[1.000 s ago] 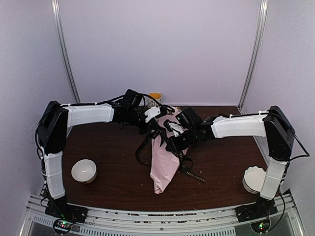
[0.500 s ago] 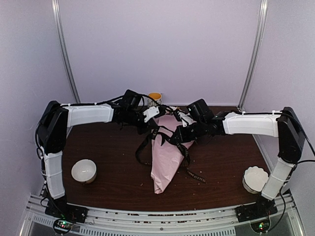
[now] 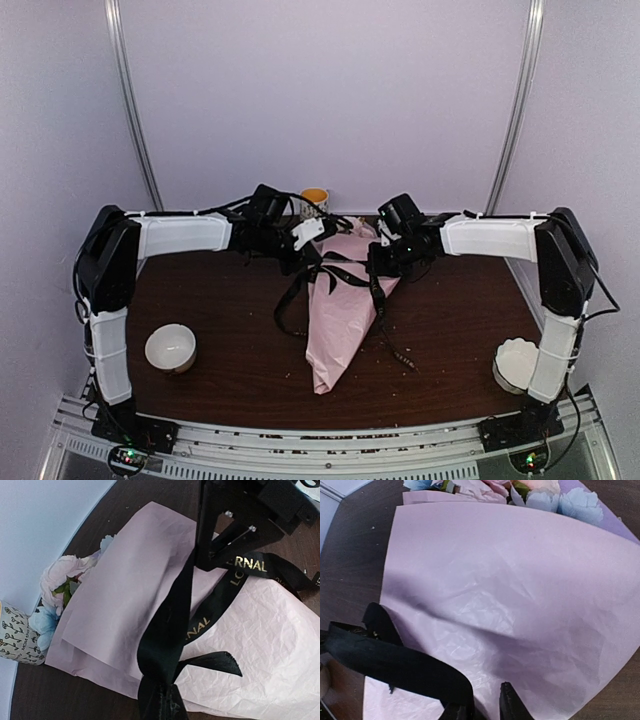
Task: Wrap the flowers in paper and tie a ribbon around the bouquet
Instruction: Cross the ribbon over the folded bouquet.
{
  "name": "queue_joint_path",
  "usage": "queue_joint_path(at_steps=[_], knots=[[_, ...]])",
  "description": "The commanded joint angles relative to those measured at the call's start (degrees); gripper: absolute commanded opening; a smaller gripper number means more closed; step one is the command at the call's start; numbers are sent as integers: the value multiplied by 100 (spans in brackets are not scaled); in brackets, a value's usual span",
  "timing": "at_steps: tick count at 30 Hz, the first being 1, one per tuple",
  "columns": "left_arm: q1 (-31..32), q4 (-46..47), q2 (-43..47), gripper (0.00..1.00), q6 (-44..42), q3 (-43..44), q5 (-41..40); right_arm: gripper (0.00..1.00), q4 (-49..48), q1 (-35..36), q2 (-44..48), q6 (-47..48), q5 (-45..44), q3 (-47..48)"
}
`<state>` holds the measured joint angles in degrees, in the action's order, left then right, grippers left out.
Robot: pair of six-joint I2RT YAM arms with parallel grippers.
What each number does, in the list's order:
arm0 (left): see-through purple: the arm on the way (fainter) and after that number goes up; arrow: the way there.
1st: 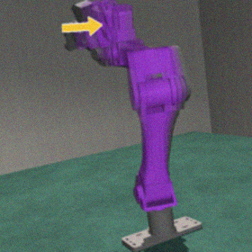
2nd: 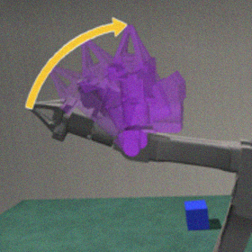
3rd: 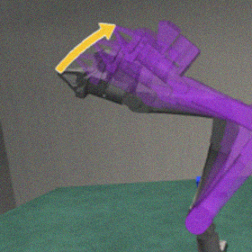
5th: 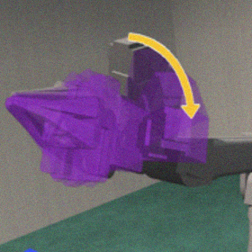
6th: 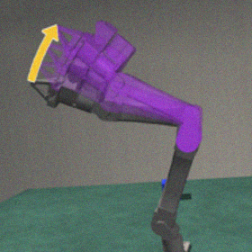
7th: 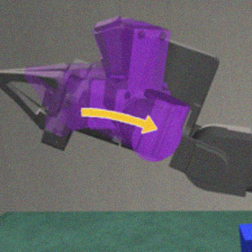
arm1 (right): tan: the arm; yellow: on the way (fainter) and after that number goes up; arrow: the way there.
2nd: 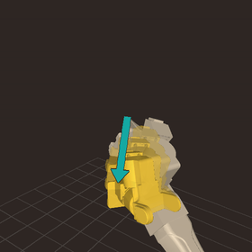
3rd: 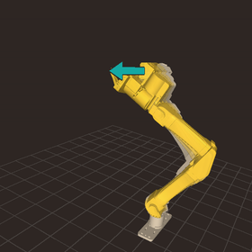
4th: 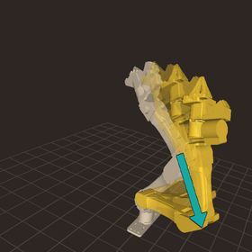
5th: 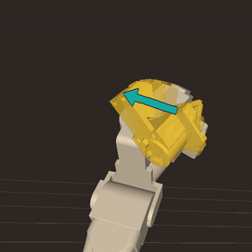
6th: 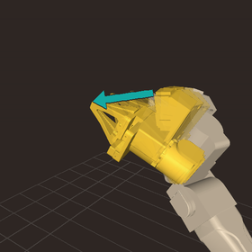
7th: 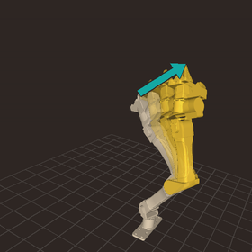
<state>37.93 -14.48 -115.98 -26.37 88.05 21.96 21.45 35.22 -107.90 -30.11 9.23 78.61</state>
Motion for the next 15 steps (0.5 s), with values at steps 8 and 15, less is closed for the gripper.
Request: queue_joint_path(at_steps=[8, 15], knots=[[83, 186, -358, 0, 229, 183, 81, 33, 989, 17, 10, 624, -991, 621], [83, 95, -469, 0, 255, 328, -31, 42, 605, 20, 496, 1204, 103, 441]])
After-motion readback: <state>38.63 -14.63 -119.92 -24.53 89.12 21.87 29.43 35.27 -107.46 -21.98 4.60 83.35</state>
